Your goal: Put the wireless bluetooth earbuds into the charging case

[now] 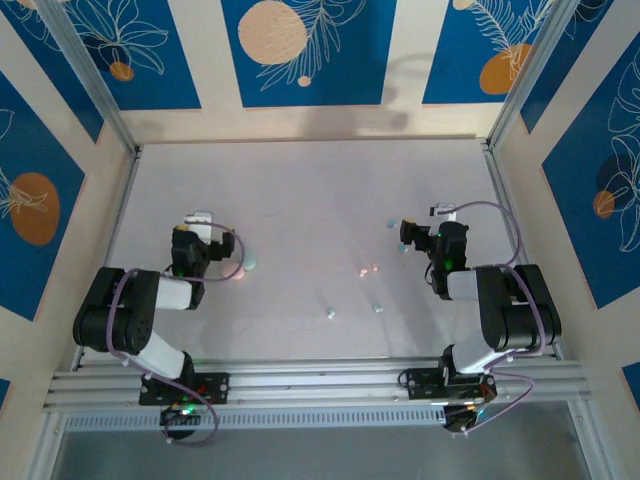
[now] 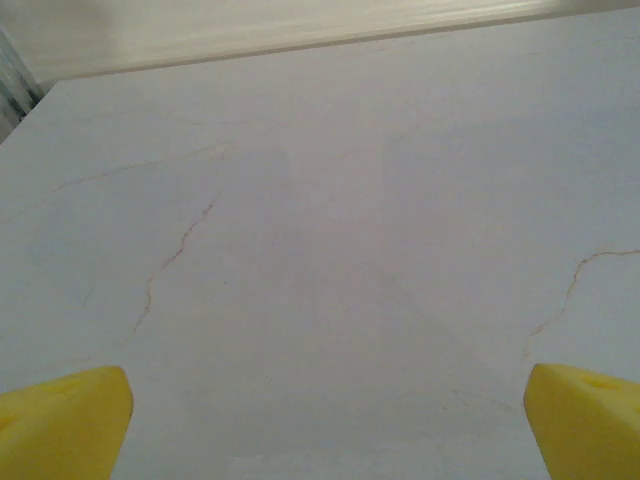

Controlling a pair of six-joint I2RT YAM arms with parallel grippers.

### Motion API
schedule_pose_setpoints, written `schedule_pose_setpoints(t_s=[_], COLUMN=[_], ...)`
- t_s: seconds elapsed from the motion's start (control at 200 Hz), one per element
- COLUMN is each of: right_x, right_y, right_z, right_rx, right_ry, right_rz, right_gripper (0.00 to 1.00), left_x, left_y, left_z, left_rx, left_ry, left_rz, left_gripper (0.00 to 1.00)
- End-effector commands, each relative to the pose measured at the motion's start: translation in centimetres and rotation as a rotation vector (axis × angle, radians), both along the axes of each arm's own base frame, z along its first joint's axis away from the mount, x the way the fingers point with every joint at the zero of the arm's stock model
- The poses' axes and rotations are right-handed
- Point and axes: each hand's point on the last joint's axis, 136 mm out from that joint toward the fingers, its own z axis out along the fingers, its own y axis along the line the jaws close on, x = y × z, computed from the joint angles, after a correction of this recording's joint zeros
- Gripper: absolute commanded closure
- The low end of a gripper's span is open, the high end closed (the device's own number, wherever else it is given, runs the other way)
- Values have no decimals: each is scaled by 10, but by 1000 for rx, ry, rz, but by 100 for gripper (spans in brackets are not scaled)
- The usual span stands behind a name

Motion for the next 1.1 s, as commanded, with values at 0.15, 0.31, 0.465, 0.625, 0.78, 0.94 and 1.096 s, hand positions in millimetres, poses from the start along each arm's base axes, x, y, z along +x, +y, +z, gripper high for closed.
schedule_pose_setpoints(t_s=[0.15,0.31,0.465,0.625,0.78,0.94,1.096], right_x=[2,2,3,3,3,3,-2], right_y=[-2,-3,-2,-2,5,12,12], right_z=[7,7,6,6,7,12,32], right_rx=[-2,27,21,21,19,4,35], right_ry=[-32,-27,-26,-26,-24,-28,53], right_rz=[-19,0,0,0,45,80,56], right_gripper=[1,1,1,1,1,1,1], left_x=[4,4,4,4,4,-5,-19], left_y=[-2,-2,-2,-2,-2,1,14], left_z=[3,4,3,3,4,16,42], left_rx=[5,5,3,1,2,-5,-29], left_ry=[-9,-10,-7,-7,-10,-71,-48], left_rz=[-23,-22,-24,-26,-24,-7,72], left_gripper=[0,0,0,0,0,0,0])
